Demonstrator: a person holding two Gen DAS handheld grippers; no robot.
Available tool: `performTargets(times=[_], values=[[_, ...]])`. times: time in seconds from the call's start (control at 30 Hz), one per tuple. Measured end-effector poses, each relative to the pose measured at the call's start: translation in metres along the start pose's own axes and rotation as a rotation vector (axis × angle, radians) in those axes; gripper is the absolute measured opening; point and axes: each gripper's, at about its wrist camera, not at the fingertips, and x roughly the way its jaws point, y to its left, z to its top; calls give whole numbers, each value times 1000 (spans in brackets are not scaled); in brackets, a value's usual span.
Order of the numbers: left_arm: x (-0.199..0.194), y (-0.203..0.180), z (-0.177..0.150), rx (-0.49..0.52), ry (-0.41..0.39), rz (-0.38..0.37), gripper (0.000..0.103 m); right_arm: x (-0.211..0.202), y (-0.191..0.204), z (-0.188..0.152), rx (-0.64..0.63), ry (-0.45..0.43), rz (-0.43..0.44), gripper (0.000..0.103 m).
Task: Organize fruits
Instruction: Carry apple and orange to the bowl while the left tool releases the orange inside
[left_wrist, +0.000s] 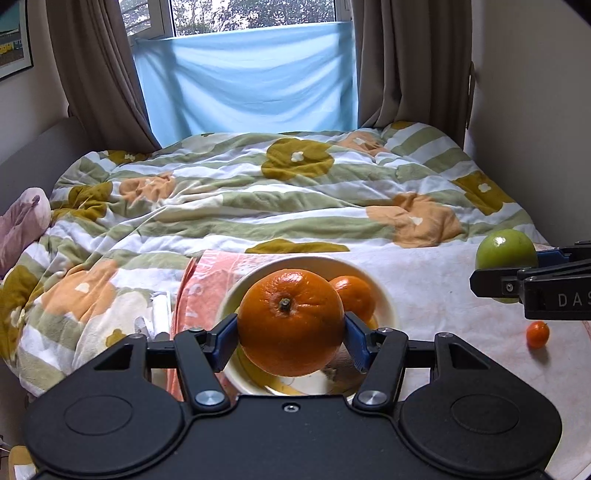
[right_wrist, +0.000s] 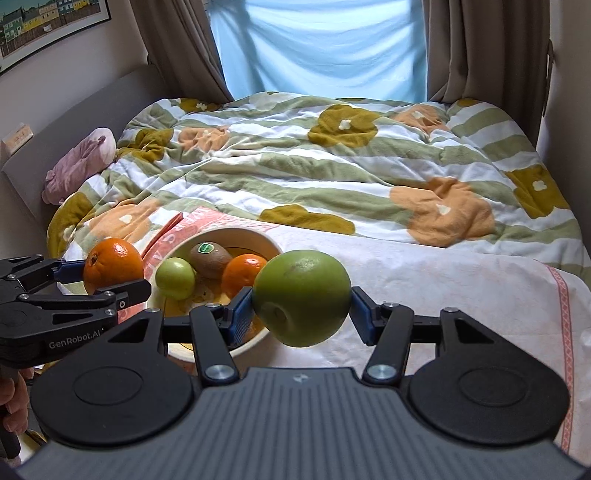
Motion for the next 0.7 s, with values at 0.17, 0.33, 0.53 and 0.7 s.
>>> performTargets(times=[0.17,0.33,0.53,0.7], values=[[27,24,-17,31,40,-25,64,33,36,1,-7,21,11,70],[53,31,-32,104,63,-83,64,62,57,1,11,27,-6,70],[75,24,-41,186,78,-141,64,85,62,0,45,31,-44,70],[74,19,-42,229,45,-166,68,90,61,-3,47,42,-62,70]])
